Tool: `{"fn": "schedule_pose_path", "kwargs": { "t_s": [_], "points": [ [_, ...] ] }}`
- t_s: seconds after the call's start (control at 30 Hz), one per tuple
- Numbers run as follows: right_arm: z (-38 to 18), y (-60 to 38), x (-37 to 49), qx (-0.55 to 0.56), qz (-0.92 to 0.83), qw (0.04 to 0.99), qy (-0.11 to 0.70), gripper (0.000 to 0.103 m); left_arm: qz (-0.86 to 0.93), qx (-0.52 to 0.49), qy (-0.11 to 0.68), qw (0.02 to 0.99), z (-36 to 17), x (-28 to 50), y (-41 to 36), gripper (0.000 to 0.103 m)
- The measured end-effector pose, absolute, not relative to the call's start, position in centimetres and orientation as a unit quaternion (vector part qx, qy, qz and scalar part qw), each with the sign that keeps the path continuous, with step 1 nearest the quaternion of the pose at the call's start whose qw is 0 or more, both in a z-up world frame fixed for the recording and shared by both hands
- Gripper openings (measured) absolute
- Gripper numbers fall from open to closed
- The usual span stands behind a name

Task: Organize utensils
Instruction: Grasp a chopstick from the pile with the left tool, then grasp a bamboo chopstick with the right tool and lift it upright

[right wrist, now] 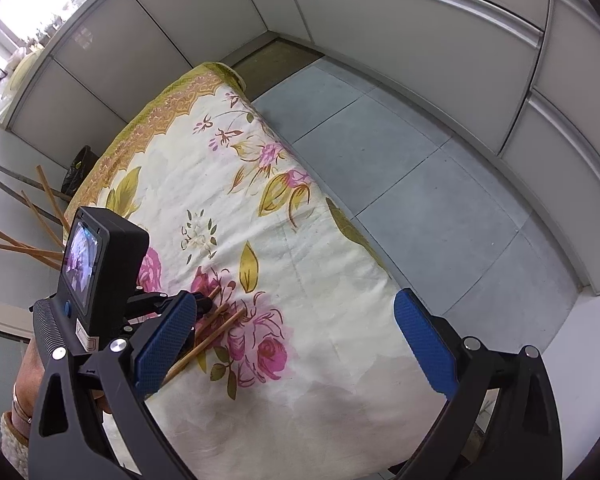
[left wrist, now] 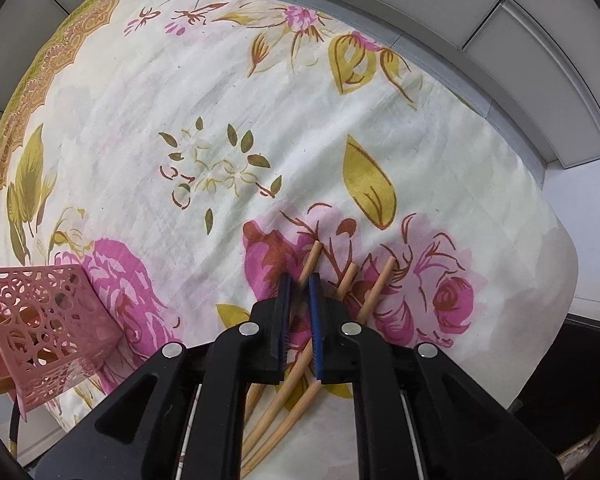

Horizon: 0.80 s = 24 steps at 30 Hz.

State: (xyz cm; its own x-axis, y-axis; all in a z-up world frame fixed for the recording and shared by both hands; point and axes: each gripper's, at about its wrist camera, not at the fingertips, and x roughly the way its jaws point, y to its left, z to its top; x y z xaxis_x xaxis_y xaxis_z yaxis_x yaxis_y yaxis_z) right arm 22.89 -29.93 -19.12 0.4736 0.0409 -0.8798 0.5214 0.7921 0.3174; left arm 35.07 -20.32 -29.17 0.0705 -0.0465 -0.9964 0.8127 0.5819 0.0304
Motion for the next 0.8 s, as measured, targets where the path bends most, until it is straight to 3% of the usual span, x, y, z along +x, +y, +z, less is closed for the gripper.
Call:
{"fn": "schedule_pose_path", "kwargs": {
  "t_s": [0.3,0.53,0.63,0.7,0.8],
  "points": [
    [-20.1,-29.5,23.3,0.312,-0.127,0.793,0.507,0.096,-0.324,0.304,0.574,0.688,-29.2,34.5,-20.9,0.006],
    [-22.9,-27.0,25.1,0.358,-0.067,0.757,0.543,0.095,-0.33,0.215,0.529,0.752,-24.0,32.4,-16.0,0.004],
    [-24.1,-25.2,25.9,0.353,-0.065,0.744,0.564,0.082,-0.331,0.191,0.5,0.777,-21.3,30.6,-13.8,0.004],
    [-25.1,-24.2,26.1,0.349,-0.072,0.731,0.582,0.067,-0.331,0.177,0.48,0.793,-19.7,29.5,-12.5,0.004],
    [-26.4,-22.9,26.6,0.352,-0.081,0.713,0.601,0.052,-0.334,0.16,0.45,0.813,-17.8,27.7,-10.9,0.004]
  ]
}}
